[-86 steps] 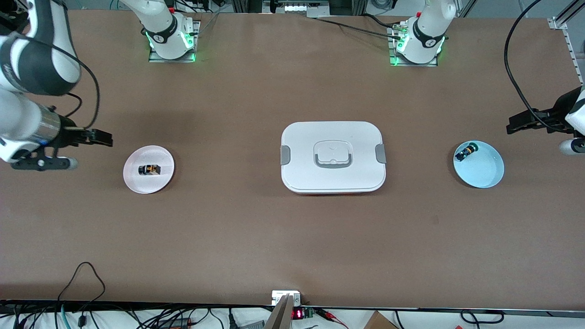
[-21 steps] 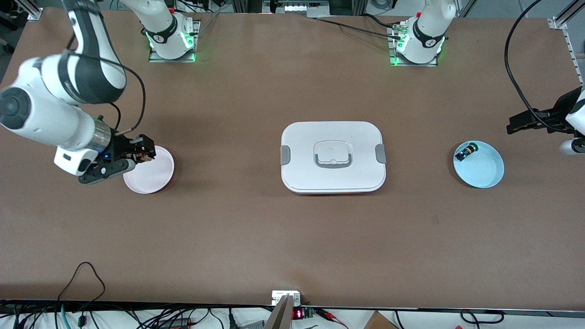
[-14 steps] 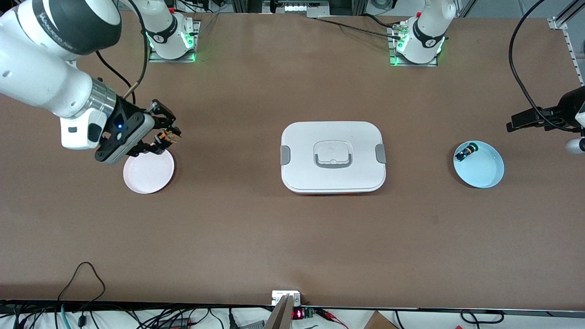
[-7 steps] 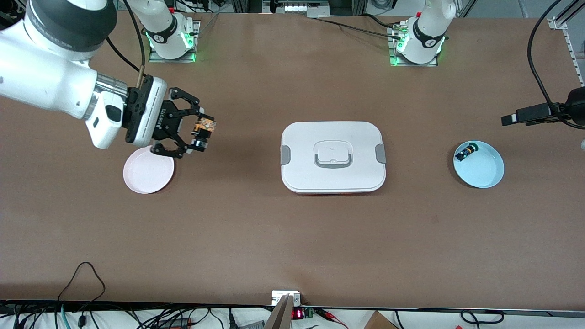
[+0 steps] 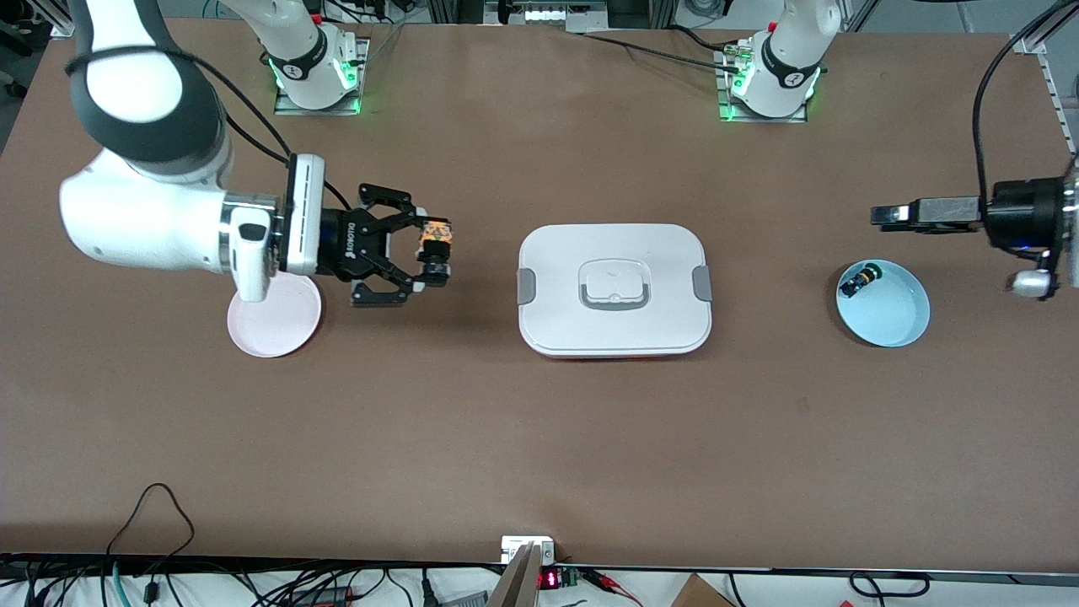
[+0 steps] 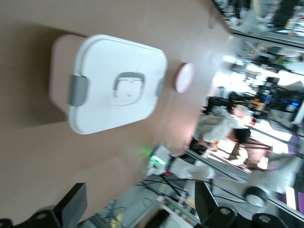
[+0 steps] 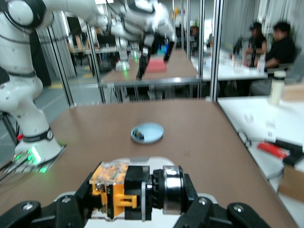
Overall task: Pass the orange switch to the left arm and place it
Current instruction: 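Carry the switch over the box while the left gripper reaches it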
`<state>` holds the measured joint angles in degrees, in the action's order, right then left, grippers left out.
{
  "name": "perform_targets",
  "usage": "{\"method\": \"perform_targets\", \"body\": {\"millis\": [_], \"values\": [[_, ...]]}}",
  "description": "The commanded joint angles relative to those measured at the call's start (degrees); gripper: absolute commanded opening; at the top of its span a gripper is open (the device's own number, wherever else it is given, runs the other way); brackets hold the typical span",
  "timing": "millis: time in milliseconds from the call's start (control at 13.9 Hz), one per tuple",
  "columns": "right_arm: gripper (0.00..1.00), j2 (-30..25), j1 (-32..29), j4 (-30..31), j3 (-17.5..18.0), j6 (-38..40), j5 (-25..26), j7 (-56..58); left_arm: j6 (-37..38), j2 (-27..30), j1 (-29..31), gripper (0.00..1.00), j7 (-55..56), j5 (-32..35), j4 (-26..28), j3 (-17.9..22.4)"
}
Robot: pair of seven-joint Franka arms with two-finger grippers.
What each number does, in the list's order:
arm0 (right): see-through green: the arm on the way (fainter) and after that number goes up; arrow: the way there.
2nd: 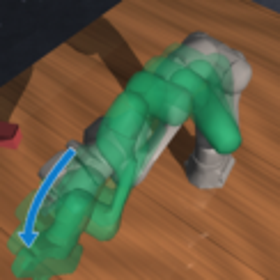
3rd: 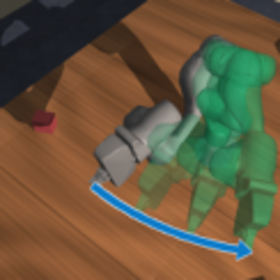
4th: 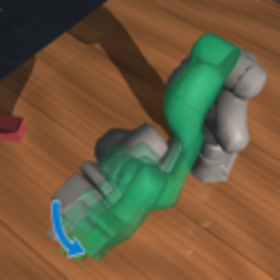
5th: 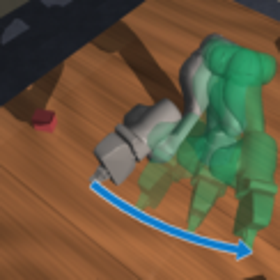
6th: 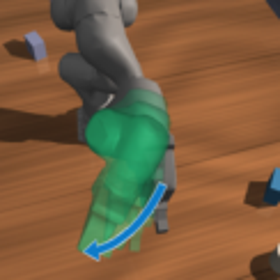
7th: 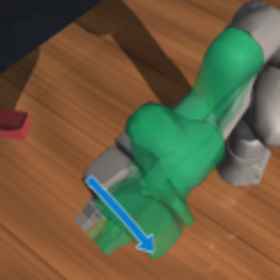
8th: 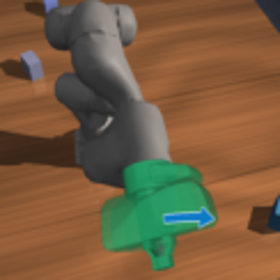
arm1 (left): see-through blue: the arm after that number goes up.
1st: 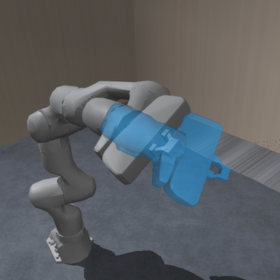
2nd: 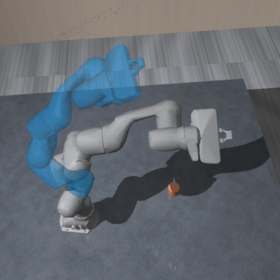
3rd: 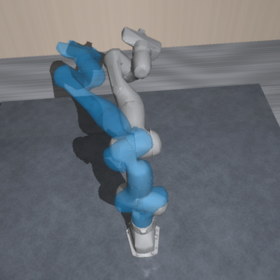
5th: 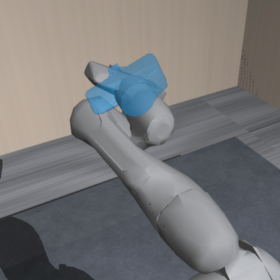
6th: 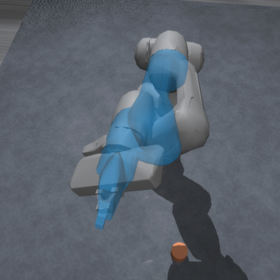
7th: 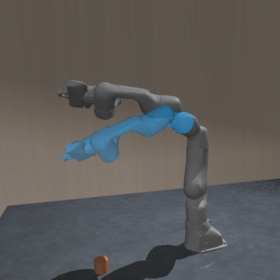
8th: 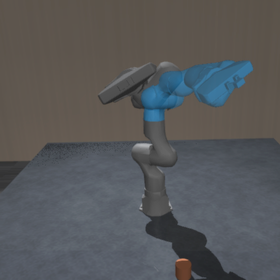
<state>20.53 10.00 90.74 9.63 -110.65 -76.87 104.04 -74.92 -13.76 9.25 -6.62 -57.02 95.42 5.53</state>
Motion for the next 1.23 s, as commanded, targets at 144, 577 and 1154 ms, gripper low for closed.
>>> {"method": "perform_targets", "body": {"millis": [144, 577, 1154], "values": [[0.20, 5.1, 3.8, -0.7, 0.1, 0.1, -17.9, 10.7, -4.6, -0.4, -2.1, 1.00, -3.6, -18.0, 9.9, -1.1], [0.21, 7.2, 10.5, -1.4, -0.1, -5.4, -28.9, 10.3, -20.8, 0.3, -4.8, 1.00, -5.7, -25.7, 10.0, -11.7], [0.20, 8.3, 13.5, -2.1, -0.5, -8.8, -28.4, 8.6, -36.9, 1.5, -7.4, 1.00, -4.8, -32.4, 9.9, -22.2]]}}
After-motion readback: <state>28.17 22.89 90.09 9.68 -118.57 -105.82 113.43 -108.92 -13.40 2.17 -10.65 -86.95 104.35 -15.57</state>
